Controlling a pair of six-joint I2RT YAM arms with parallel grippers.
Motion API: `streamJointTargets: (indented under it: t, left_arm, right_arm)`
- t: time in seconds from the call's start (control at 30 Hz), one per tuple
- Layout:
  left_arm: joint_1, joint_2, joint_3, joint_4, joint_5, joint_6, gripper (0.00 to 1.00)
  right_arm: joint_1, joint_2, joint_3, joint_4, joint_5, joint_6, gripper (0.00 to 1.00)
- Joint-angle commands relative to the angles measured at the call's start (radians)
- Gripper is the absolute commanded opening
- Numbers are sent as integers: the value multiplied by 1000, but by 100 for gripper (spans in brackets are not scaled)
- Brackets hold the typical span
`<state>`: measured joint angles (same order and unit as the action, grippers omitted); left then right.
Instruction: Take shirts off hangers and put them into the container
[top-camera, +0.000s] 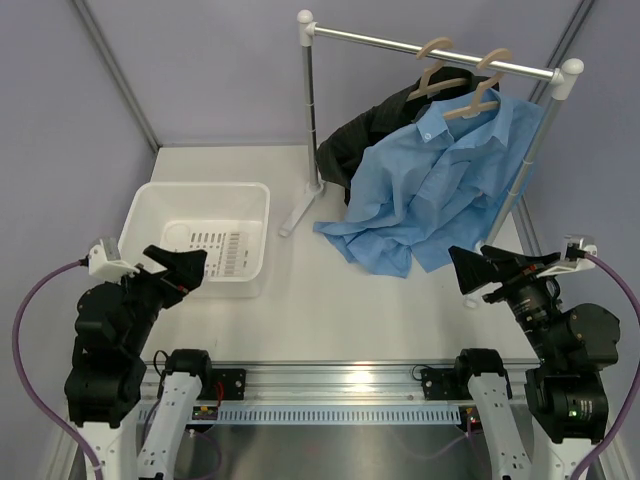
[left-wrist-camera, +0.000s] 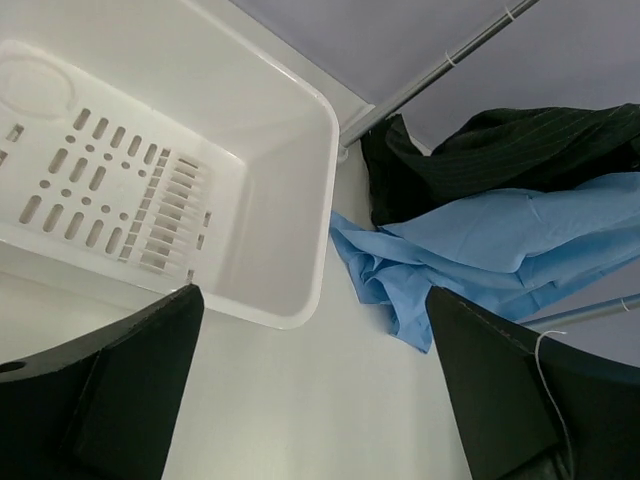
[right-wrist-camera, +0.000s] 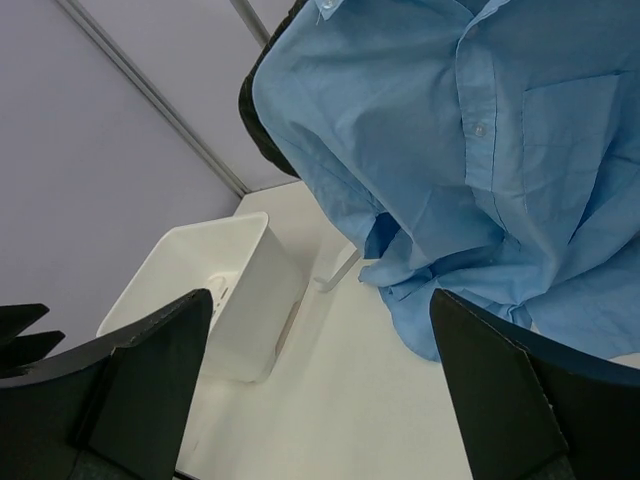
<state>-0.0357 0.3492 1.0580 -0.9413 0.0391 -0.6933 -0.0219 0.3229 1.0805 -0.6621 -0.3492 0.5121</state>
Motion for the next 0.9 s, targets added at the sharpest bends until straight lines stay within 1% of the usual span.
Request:
streamJointTargets:
  t: [0.0,0.03,0.1,0.13,0.23,0.27,0.4,0.43,0.47,0.57,0.67,0.7,0.77,0.8,0.87]
  left_arm:
    - [3,48,-41,87,143,-41,99]
    - [3,30,-80,155,172,-49,99]
    - [3,14,-108,185,214,-83,99]
    - [5,7,-118,206,226,-83,99]
    - [5,11,-116,219,258,-42,99]
    - [5,11,-106,219,262,-19,99]
    - [3,-7,-84,231,295,21,99]
    - [3,-10,-79,233,295,35,99]
    - [5,-10,-64,230,292,41,99]
    - [3,3,-30,211,301,67,99]
    - [5,13,-18,202,314,75,99]
    - [5,13,-15,202,314,75,99]
    - [5,10,-19,203,303,72,99]
    - [5,4,-21,206,297,71,99]
    - [5,-1,-35,214,297,71,98]
  right_arm:
    - [-6,44,-10,54,-2,-8,99]
    - [-6,45,-14,99,-2,5,100]
    - [-6,67,-21,157,-17,34,100]
    - [-6,83,-21,220,-20,70,100]
    - [-6,221,39,280,-20,152,99]
    - [-6,302,68,304,-33,176,100]
    - [-6,470,101,531,-94,305,100]
    - [-6,496,117,550,-88,345,100]
    - [-6,543,130,564,-80,354,100]
    - [-6,616,154,645,-21,382,99]
    - [-6,694,194,651,4,416,99]
    - [-6,711,197,701,4,430,99]
    - [-6,740,185,734,9,459,100]
    - [-6,743,171,787,15,492,100]
    - [-6,740,136,826,64,519,100]
